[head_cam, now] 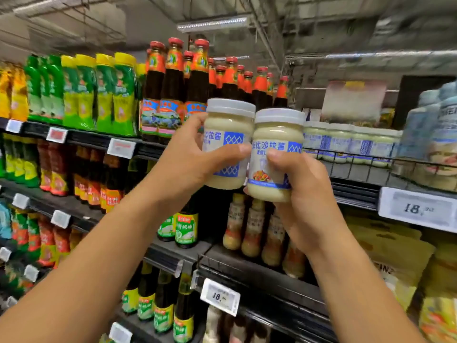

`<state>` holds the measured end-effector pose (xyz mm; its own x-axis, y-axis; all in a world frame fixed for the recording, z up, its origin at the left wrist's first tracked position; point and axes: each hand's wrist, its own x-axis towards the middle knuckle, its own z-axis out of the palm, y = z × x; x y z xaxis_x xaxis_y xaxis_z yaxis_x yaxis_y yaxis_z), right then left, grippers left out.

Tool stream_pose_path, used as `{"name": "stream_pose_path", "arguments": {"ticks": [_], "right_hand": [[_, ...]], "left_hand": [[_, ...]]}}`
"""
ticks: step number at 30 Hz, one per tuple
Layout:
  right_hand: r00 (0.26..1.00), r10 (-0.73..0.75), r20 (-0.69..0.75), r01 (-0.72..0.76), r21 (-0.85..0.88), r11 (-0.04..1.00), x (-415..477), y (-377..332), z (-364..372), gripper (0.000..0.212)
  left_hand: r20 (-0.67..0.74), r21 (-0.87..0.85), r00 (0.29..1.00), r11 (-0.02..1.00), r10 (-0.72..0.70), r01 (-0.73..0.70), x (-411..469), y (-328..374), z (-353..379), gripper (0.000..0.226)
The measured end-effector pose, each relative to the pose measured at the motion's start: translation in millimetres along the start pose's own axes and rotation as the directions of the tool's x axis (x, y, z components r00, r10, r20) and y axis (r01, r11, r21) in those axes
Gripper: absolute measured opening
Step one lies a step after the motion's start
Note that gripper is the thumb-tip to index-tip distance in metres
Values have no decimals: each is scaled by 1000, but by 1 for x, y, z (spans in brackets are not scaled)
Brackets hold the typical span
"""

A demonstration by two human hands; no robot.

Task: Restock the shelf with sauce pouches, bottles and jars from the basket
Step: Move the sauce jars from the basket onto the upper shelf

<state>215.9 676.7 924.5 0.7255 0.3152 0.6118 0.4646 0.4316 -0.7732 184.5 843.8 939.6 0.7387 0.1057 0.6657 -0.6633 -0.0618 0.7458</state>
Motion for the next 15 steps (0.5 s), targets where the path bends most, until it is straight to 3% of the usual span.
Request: {"name": "stream_pose_path", "arguments": {"ticks": [8,15], "right_hand": [[994,-107,-21,104,-126,987,83,-29,20,30],[994,-87,-60,65,-309,949,123,-46,5,11]], "left_hand": [[180,-46,980,996,83,-76,100,17,-27,69],[320,-72,943,994,96,-76,159,9,-24,74]]}}
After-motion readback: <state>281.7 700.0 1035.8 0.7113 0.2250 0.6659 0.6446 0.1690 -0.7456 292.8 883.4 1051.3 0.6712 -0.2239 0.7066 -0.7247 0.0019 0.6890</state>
